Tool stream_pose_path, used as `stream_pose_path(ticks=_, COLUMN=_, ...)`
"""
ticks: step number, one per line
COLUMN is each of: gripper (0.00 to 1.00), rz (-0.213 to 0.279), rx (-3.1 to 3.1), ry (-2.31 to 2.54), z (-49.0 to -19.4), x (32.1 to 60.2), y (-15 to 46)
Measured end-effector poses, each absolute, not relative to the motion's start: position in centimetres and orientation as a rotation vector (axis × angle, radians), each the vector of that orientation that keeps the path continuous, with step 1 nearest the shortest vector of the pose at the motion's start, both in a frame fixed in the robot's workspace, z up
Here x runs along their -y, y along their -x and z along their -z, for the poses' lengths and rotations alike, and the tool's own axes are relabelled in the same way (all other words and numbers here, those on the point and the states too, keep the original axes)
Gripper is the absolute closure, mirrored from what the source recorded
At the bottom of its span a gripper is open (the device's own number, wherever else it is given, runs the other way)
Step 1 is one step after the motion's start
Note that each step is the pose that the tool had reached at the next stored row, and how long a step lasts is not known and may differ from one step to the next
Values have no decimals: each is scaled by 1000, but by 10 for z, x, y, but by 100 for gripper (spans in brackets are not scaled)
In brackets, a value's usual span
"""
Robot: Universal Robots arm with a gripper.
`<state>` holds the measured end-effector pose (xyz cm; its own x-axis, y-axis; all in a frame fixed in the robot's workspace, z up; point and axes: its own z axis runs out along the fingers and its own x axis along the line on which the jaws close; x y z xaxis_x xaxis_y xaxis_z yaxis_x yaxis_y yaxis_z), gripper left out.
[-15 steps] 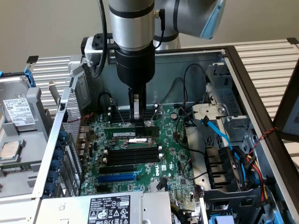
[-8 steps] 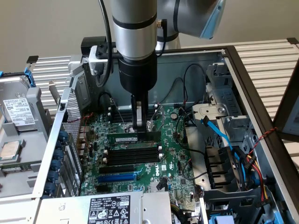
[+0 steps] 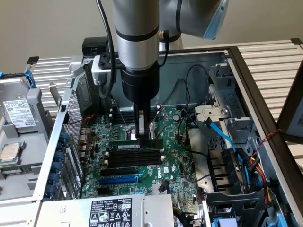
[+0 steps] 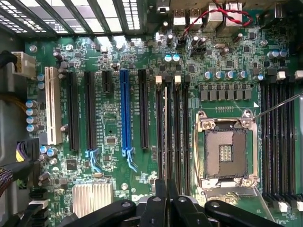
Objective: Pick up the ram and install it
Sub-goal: 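Insert the ram into the slot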
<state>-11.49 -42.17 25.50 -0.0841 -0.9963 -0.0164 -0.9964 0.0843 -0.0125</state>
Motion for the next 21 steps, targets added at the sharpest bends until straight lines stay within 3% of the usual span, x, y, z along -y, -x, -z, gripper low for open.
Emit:
stream_pose_path(ticks=10, gripper=88, rz=2, rx=-2299, ry=2114, z=-237, x=422, y=115)
stream_pose_path(ticks=21, gripper=88, rz=24, rx=-2274, ry=2160, z=-237, x=418, y=120)
